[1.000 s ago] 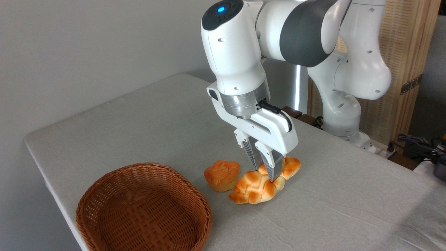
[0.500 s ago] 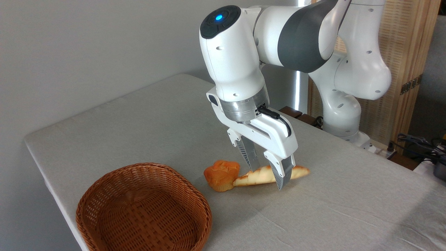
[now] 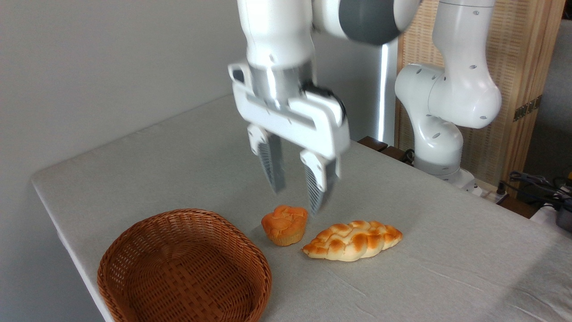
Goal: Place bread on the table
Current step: 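Open the gripper and raise it away from the bread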
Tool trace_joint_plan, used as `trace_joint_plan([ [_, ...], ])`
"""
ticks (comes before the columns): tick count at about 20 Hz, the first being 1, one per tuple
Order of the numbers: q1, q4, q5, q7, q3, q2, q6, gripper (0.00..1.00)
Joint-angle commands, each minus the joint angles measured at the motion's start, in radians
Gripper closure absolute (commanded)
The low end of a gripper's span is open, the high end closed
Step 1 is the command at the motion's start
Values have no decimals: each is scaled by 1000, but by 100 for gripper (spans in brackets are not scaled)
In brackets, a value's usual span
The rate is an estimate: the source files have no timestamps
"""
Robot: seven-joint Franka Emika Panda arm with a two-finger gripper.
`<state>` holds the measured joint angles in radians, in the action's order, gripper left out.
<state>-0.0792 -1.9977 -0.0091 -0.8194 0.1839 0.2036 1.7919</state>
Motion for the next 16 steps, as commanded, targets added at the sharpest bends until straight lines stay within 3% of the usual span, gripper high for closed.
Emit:
trace_joint_plan([
  [1,6,169,-22,17,-56,-45,-89,0],
  [5,62,330,-35,114,-176,-134,-143,0],
  [9,64,367,-32,144,-236,-167,-147,0],
  [16,68,399,-26,157,-225,-190,-173,0],
])
